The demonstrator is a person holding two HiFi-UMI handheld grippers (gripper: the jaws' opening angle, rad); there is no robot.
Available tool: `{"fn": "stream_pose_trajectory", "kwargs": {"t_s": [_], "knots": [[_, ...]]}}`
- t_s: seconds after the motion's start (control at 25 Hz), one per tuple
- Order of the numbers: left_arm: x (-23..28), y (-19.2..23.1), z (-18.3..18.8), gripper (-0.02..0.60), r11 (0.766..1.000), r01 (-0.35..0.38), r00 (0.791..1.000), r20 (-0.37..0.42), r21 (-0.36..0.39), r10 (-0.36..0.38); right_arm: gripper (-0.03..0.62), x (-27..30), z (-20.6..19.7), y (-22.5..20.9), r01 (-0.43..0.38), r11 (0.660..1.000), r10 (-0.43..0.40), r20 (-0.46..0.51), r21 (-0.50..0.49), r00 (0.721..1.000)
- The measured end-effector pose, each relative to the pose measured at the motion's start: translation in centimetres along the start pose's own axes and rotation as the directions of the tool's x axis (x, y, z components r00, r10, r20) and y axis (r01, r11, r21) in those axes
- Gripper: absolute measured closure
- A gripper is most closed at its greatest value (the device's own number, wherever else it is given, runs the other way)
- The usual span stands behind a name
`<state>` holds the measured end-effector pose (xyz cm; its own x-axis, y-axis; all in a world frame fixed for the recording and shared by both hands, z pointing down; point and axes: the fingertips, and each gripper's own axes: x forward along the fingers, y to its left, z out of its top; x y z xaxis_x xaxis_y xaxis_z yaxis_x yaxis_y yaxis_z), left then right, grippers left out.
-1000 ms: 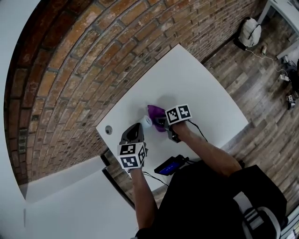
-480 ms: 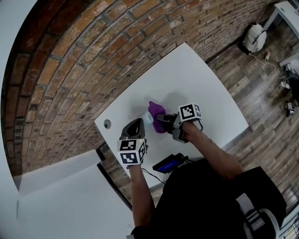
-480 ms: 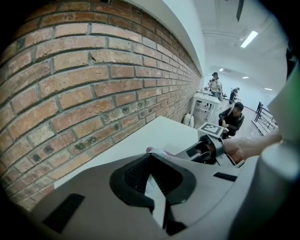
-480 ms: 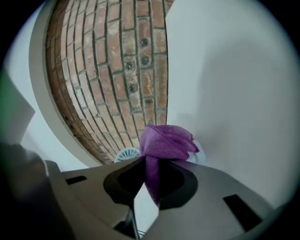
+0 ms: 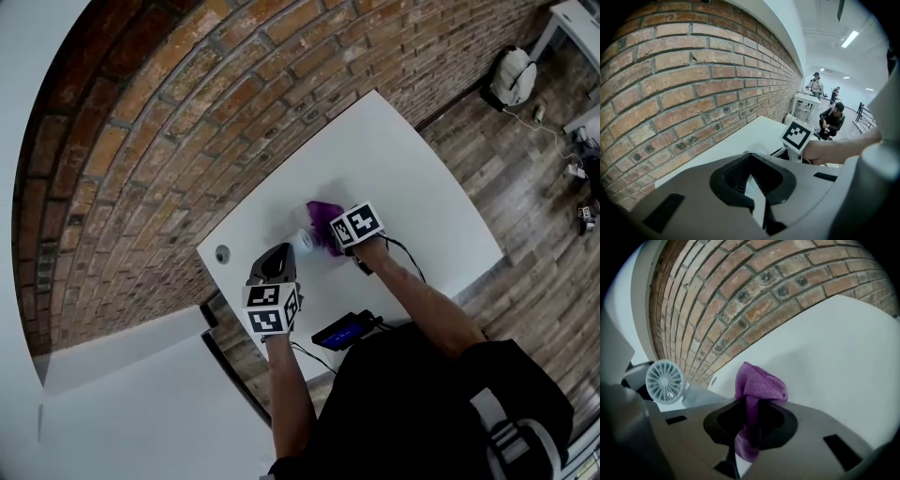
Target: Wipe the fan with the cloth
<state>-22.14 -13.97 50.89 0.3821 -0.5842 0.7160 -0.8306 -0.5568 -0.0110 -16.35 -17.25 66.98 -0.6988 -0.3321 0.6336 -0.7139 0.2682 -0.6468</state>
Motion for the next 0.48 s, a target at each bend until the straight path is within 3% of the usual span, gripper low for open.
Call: {"fn": "stream_pose_trajectory", "kwargs": {"t_s": [0.12, 0.24, 0.48], "knots": [[0.0, 0.0, 0.0, 0.581, 1.000, -0.002, 1.000, 0.003, -0.002, 0.002, 0.533, -0.4, 2.6, 0.5, -0.092, 0.990, 0.082, 0.089, 0.106, 0.993], [0.0, 0.1, 0.0, 0.581, 1.000, -0.003, 1.000, 0.010, -0.008, 0.003, 0.533, 0.9, 2.8, 1.5, -0.169, 0.972, 0.158, 0.079, 0.165, 0.984], [0.1, 0.0, 0.1, 0.581, 1.000, -0.006, 1.000, 0.018, -0.012, 0.006, 0.533, 1.6, -1.2, 2.1, -0.129, 0.977, 0.130, 0.009, 0.171, 0.991]]}}
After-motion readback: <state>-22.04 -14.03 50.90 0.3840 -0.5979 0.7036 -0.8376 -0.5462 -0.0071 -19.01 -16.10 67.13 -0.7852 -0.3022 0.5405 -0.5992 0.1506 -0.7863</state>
